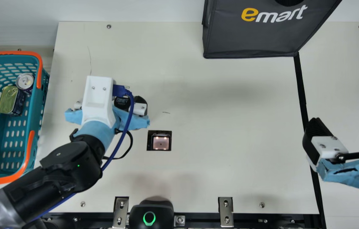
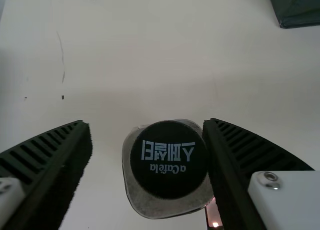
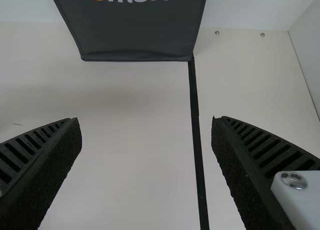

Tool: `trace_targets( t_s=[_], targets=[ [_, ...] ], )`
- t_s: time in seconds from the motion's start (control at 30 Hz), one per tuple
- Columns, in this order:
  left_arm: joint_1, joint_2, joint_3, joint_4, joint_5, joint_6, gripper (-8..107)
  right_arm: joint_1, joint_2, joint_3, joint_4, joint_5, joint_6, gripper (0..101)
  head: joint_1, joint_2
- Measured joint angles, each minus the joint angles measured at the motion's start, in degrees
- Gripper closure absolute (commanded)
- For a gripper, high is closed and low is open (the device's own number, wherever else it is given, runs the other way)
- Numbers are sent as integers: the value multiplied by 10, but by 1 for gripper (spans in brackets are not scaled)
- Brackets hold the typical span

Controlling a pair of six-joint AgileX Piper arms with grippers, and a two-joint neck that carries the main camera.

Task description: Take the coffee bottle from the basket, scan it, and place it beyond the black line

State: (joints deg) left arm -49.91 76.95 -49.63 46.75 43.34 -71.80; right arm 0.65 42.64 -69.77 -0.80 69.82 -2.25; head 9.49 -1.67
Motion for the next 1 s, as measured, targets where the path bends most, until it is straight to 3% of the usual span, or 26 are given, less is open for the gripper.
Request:
trace_targets(
  t_s=[0.3,0.63,1.0],
  targets=[
    [1,3,1,7,3,-8,89,0,0,0,0,0,0,10,0,0],
    [4,-2,-6,4,-4,5,89,0,0,0,0,0,0,10,0,0],
    [27,-28,-14,-26,-44,86,89,0,0,0,0,0,0,10,0,0]
  ],
)
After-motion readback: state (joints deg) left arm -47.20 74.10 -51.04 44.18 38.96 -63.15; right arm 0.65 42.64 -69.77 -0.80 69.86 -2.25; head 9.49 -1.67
